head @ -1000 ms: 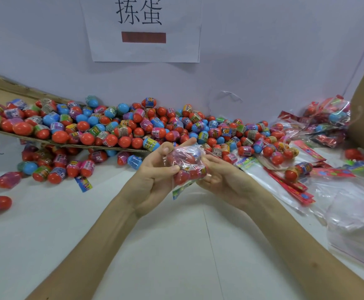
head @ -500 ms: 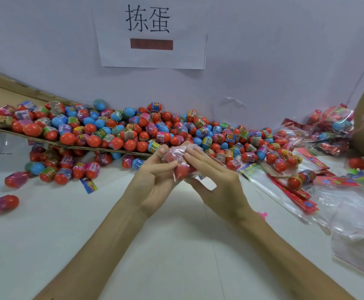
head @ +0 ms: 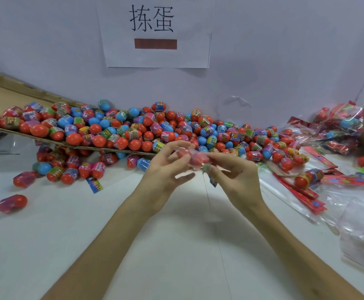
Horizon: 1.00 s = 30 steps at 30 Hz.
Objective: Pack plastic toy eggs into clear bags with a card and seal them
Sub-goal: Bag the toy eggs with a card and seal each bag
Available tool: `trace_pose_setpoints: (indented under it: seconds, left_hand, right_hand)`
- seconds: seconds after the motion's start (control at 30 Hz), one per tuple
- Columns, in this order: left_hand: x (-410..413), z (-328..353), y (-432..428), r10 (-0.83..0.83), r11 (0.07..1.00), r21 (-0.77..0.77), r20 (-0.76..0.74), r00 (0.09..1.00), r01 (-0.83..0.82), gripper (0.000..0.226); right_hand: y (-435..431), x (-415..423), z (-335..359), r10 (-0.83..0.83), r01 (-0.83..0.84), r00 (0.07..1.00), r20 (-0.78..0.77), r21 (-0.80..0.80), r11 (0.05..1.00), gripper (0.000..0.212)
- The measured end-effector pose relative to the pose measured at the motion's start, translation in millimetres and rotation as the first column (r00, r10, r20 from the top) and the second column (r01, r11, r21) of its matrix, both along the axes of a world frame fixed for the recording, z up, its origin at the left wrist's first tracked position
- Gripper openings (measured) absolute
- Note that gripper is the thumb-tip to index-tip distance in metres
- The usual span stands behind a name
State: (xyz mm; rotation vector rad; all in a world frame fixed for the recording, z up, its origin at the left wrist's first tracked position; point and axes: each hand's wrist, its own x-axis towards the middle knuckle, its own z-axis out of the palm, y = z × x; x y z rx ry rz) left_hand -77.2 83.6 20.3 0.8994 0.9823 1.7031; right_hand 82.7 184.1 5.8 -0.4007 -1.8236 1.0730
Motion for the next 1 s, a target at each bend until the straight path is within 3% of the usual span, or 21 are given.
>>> trace_pose_setpoints:
  seconds: [0.07, 0.13, 0.3, 0.43, 0.53, 0.7, 0.9, 1.0]
  left_hand:
    - [1.2, -0.1, 1.6, 0.173, 0.985, 0.040, -0.219, 0.960, -0.169, 0.025]
    - [1.5, 0.4, 0.6, 0.211, 0.977, 0.072, -0.316, 0.925, -0.199, 0.032]
    - [2.6, -1.7, 0.3, 0.188, 0.982, 0.037, -0.298, 0.936, -0.185, 0.046]
    - [2.0, -2.3, -0.4, 0.186, 0.981, 0.016, -0.357, 0.915, -0.194, 0.055]
    - [2.3, -2.8, -1.3, 0.135, 0.988, -0.017, -0.409, 0.902, -0.155, 0.056]
    - [8.5, -5.5, -2.0, 0.024, 0.995, -0.076, -0.433, 0.901, -0.063, 0.065]
    - [8.1, -5.9, -0.8, 0.017, 0.991, -0.104, -0.515, 0.857, -0.082, 0.073]
    - [8.8, -6.3, -0.6, 0.015, 0.992, -0.103, -0.480, 0.877, -0.073, 0.055]
  right_hand:
    - [0.0, -1.5, 3.4, 0.052, -0.057, 0.998, -0.030, -0.170, 0.984, 0.022]
    - [-1.4, -3.9, 4.1, 0.092, -0.102, 0.995, -0.045, -0.363, 0.926, 0.021]
    - [-1.2, -5.5, 5.2, 0.239, -0.226, 0.970, -0.052, -0.565, 0.793, 0.017]
    - [-0.4, -5.2, 4.4, 0.149, -0.087, 0.979, 0.140, -0.372, 0.924, 0.030]
    - [-1.8, -3.7, 4.8, 0.032, 0.006, 0.982, 0.185, -0.203, 0.979, 0.032]
    - [-2.0, -0.9, 7.6, 0.001, -0.007, 0.972, 0.236, 0.025, 1.000, 0.011]
    - [-2.1, 0.0, 7.8, -0.036, 0.034, 0.977, 0.210, 0.017, 0.999, 0.019]
    - [-3.2, 0.0, 8.5, -0.053, 0.053, 0.977, 0.207, 0.007, 0.999, 0.014]
